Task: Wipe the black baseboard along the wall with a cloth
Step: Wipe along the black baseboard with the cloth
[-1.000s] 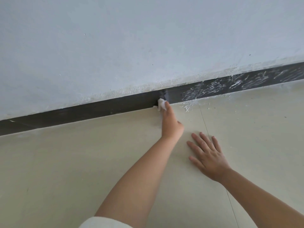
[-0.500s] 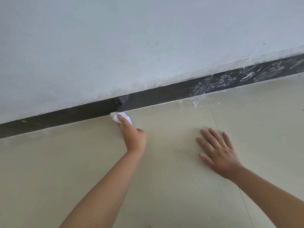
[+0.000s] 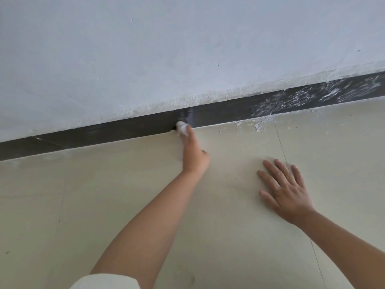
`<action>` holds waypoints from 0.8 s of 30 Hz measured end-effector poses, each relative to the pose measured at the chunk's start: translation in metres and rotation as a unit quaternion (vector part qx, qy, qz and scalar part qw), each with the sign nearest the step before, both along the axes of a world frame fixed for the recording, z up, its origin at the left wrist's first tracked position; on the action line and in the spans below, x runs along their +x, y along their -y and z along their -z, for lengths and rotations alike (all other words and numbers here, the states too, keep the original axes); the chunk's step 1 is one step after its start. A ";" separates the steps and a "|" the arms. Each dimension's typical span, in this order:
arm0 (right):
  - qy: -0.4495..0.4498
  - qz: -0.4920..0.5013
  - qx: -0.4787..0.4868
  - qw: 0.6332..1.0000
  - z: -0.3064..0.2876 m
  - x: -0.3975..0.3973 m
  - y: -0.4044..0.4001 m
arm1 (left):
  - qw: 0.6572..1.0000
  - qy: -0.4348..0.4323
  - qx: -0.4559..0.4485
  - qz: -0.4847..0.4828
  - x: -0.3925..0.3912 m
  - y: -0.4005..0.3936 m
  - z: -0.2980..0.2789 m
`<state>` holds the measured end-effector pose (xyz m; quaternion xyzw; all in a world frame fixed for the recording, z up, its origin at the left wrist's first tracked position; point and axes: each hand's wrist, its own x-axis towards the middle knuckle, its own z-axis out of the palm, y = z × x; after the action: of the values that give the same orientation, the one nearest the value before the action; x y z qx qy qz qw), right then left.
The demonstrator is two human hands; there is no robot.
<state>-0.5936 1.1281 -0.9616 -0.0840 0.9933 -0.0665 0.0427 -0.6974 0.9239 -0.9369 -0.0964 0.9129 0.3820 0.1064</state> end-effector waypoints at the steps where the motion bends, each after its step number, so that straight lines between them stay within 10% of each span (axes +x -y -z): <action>1: -0.001 -0.001 0.001 1.000 0.000 0.000 0.000 | 0.999 0.010 0.002 0.052 0.001 -0.011 -0.002; 6: -0.013 -0.003 -0.002 1.000 0.001 0.001 -0.001 | 0.990 -0.028 0.059 0.121 0.012 -0.041 -0.019; 18: -0.040 -0.004 -0.021 0.999 0.000 0.001 0.000 | 0.948 -0.138 0.060 -0.281 0.004 0.084 -0.014; 24: -0.033 -0.004 -0.013 0.999 0.002 0.001 0.001 | 0.979 -0.133 0.034 -0.150 -0.003 0.067 -0.014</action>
<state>-0.5922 1.1276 -0.9632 -0.0904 0.9929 -0.0762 0.0095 -0.7004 0.8568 -0.9234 -0.1767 0.8809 0.4334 -0.0710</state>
